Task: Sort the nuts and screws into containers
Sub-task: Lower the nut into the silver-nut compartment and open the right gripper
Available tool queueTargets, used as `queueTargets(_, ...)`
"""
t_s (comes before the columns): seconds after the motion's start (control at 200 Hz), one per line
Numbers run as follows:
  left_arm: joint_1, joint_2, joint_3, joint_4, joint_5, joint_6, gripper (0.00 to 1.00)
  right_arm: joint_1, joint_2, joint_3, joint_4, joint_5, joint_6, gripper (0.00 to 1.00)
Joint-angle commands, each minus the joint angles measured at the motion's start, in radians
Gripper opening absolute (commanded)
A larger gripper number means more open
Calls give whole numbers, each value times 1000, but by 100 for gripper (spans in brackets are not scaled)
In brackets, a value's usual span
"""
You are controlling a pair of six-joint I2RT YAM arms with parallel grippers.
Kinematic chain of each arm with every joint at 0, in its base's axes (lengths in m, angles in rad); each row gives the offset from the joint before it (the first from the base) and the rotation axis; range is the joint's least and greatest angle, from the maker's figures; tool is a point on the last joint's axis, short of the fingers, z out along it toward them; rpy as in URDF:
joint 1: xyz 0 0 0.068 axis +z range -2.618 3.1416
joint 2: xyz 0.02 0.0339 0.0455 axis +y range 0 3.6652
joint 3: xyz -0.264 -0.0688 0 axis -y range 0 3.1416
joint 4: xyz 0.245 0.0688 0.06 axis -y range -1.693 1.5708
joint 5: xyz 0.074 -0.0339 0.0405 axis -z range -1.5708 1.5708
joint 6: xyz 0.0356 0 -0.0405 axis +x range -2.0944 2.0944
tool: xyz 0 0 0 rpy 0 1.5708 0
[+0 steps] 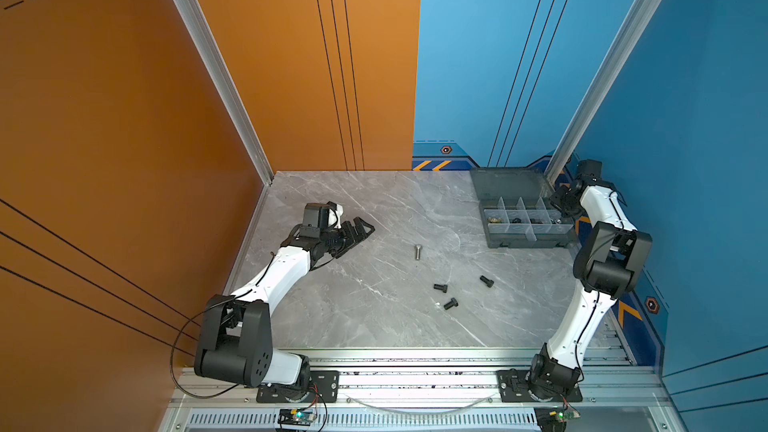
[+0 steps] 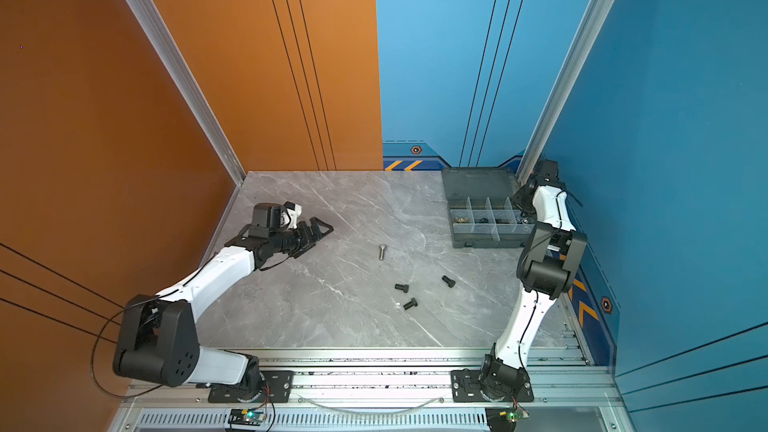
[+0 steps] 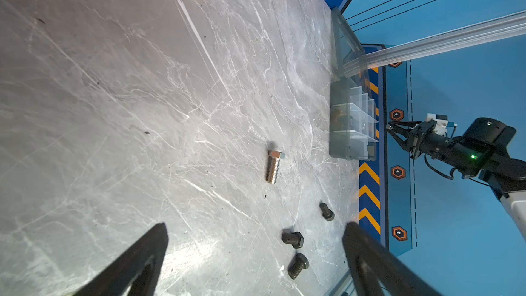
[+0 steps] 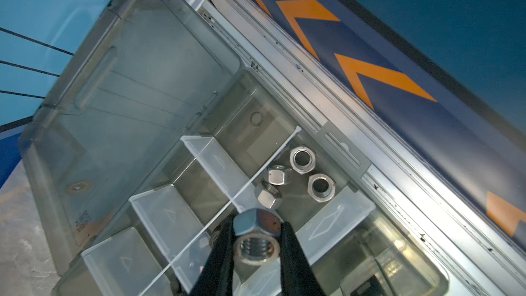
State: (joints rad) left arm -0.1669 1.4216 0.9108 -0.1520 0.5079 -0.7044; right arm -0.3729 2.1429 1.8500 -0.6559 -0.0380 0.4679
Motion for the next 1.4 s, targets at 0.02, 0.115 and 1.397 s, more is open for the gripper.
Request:
queueTargets(0.02,-15,-2,40,-64,-40,-3,98,-15,47,62,-49,40,-38,0)
queueTargets(0.115,-23,-4,49,-74,-50,-3,98,-17,70,80,-70,50,-52,0)
queueTargets(1.397,-45,14,39,-52,-58,0,98,-38,52,33,-82,-15,-90,39)
